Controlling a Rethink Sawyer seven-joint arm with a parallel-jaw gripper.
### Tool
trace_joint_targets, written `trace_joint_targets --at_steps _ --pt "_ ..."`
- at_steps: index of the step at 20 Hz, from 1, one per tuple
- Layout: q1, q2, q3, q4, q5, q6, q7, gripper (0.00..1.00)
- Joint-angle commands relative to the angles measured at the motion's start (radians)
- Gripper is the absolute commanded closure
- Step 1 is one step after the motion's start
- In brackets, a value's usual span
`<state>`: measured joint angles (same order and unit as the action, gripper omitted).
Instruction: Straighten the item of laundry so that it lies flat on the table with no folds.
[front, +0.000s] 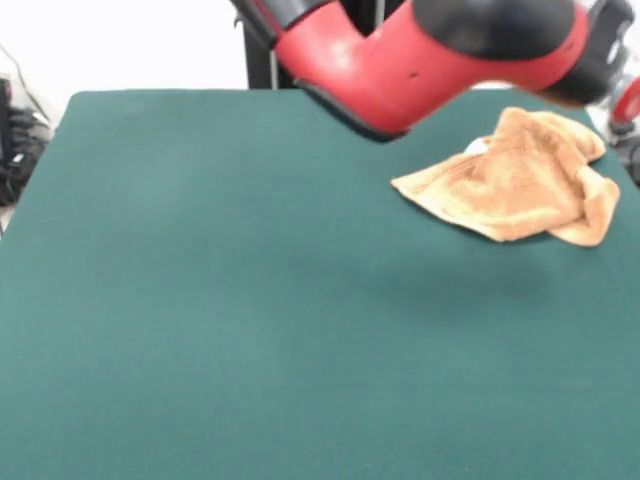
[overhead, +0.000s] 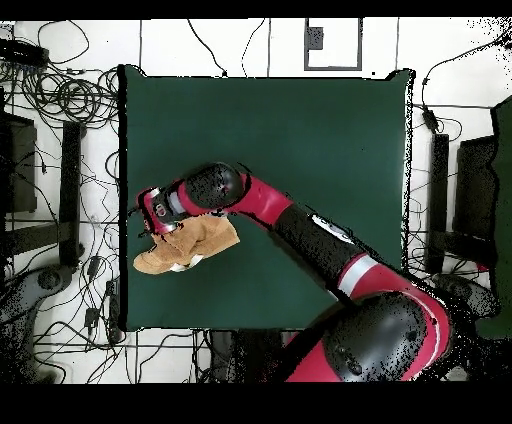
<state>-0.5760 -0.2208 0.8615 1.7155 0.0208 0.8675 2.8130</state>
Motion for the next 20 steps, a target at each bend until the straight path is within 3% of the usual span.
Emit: trace_joint_targets --at_steps 1,5,9,18,20 --pt "0.073 -0.14 0.08 0.206 0.064 -0.104 0.113 0.0" --pt "0.126 -0.19 0.055 0.281 -0.005 -0.222 0.112 0.0" --pt "0.25 -0.26 -0.084 0.289 -0.089 -0.291 0.141 0.0" --pt "0.552 -0.27 -0.419 0.188 -0.222 -0.382 0.194 0.0" --pt "0.61 -0.225 -0.487 0.123 -0.237 -0.392 0.189 0.0"
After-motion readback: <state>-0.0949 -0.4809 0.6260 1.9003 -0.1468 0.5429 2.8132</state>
